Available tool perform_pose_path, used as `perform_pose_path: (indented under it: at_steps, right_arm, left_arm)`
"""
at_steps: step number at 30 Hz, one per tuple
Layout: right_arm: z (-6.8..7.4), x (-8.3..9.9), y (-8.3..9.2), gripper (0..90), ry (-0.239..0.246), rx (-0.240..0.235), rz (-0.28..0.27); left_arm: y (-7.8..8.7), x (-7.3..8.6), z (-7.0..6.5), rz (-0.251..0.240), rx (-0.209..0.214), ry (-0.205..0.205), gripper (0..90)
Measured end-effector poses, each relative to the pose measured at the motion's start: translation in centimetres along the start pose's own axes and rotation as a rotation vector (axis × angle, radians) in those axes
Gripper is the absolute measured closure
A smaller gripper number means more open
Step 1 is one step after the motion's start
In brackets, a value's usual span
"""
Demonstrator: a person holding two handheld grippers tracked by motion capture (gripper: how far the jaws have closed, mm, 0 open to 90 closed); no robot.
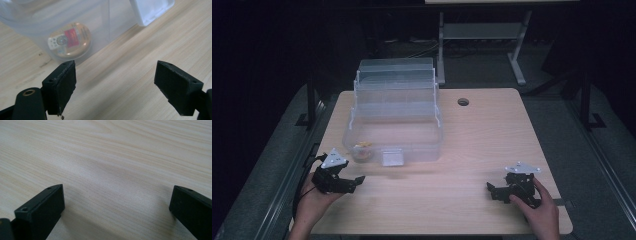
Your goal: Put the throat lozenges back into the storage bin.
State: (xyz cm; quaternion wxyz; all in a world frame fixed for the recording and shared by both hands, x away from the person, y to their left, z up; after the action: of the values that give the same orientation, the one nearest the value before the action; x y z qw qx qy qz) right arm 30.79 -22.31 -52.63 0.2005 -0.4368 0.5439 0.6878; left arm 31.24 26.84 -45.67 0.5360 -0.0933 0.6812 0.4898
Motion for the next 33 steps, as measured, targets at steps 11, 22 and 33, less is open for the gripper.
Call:
perform_pose_path:
  at_steps: [11,22,33]
  right_arm:
    - [0.0,0.0,0.0,0.0,0.0,0.0,0.0]
    - [0.0,0.0,0.0,0.0,0.0,0.0,0.0]
    - [0.0,0.0,0.0,0.0,0.0,-0.001,0.0]
  left_arm:
    - [-1.0,2.2,-1.0,-0.018,0.002,0.019,17.1]
    - [-2.4,3.8,-1.7,0.005,0.024,0.027,17.1]
    - [-3.4,4.7,-1.9,-0.014,0.058,0.015,11.9]
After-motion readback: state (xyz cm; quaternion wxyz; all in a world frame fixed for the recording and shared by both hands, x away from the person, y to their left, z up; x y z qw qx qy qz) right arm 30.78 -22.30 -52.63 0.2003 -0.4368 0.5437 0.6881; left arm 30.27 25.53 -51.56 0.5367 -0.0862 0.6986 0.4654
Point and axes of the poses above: each handheld gripper's, and its own axes: y roughly backward along the jaws, x roughly out of its underside, z roughly to its left, the point moved 6 cm from there along -y, roughly forward along the jaws, and after that the axes turned 11 degrees about -z, right-handed, at the moved point
